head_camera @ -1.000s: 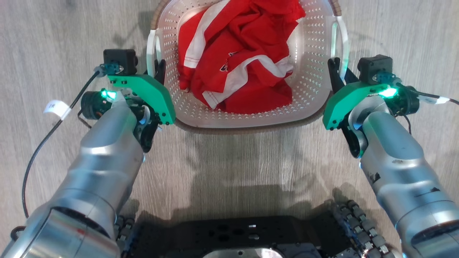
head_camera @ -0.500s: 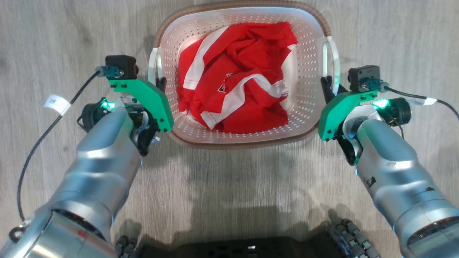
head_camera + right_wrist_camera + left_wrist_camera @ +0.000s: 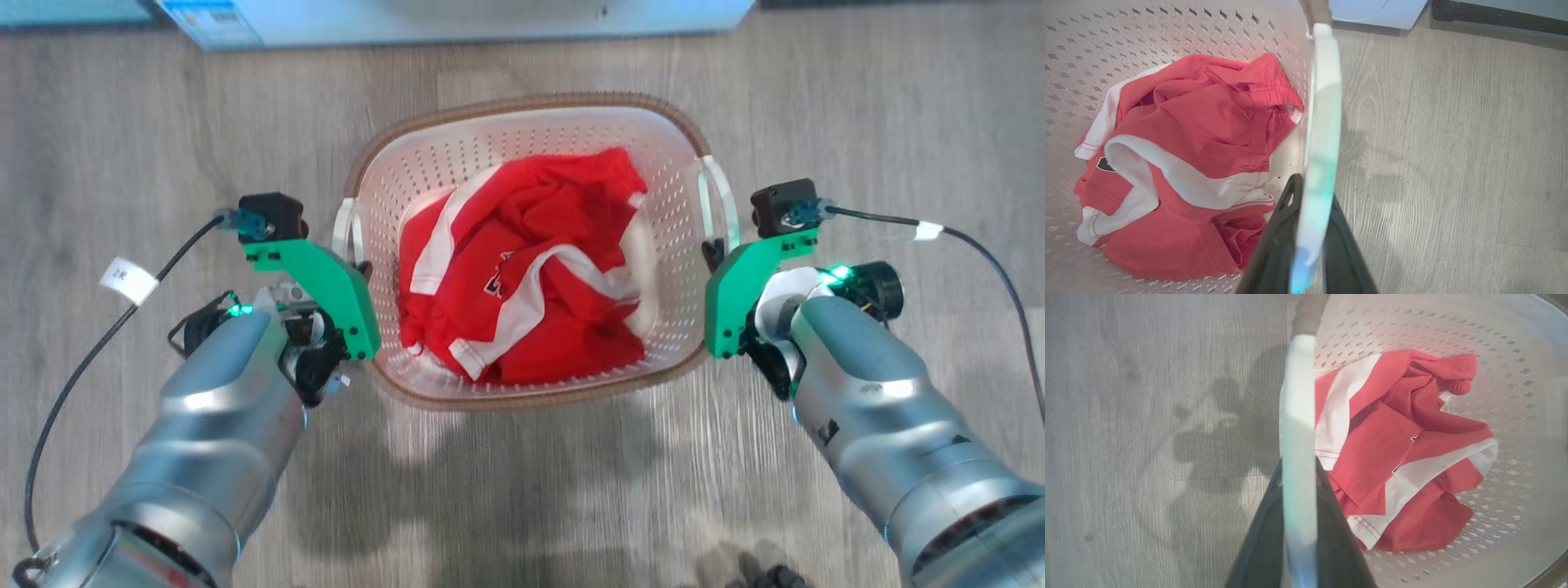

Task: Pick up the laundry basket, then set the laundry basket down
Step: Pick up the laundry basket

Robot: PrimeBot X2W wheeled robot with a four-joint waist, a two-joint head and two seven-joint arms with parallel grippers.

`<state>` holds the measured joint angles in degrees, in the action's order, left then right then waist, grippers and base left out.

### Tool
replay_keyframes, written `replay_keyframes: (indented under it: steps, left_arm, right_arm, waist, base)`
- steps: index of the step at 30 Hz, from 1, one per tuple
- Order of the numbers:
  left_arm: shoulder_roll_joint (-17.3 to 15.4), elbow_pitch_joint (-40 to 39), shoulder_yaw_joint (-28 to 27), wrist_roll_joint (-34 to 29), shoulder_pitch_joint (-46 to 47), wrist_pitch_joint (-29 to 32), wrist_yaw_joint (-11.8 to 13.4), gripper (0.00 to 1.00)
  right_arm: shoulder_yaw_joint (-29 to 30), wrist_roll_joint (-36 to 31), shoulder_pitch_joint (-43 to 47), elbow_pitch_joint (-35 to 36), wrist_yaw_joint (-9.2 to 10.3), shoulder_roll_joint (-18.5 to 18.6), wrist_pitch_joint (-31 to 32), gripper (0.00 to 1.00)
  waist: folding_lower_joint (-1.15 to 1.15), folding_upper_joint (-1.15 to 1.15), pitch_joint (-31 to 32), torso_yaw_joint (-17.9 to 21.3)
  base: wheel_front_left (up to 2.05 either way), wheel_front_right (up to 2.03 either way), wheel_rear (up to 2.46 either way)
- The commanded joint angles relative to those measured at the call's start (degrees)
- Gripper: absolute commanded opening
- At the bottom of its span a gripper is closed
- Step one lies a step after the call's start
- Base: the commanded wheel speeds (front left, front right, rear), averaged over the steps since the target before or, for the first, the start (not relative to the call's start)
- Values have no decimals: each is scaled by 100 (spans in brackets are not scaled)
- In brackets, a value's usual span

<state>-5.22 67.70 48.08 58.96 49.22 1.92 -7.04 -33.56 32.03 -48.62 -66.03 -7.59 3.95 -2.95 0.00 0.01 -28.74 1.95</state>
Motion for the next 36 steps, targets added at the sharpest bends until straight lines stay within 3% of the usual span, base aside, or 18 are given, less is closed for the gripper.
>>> replay_keyframes:
  steps: [1,26,36]
  left_arm:
    - [-278,-120,-38,68,56,17,-45,0]
    - [-548,-157,477,889,-857,788,-45,0]
    - [-600,-174,561,1187,-1038,1129,-45,0]
  right_arm:
    - [-125,90,231,1,10,-9,98,0]
    - [-980,1257,934,-243,10,-42,1841,0]
    - [-1202,1488,975,-277,10,1,2214,0]
  waist:
    - [0,-1,385,26]
    - [0,-1,2581,147]
    - [0,-1,2931,136]
  base:
    - [0,0,0]
    - [0,0,0]
    - [0,0,0]
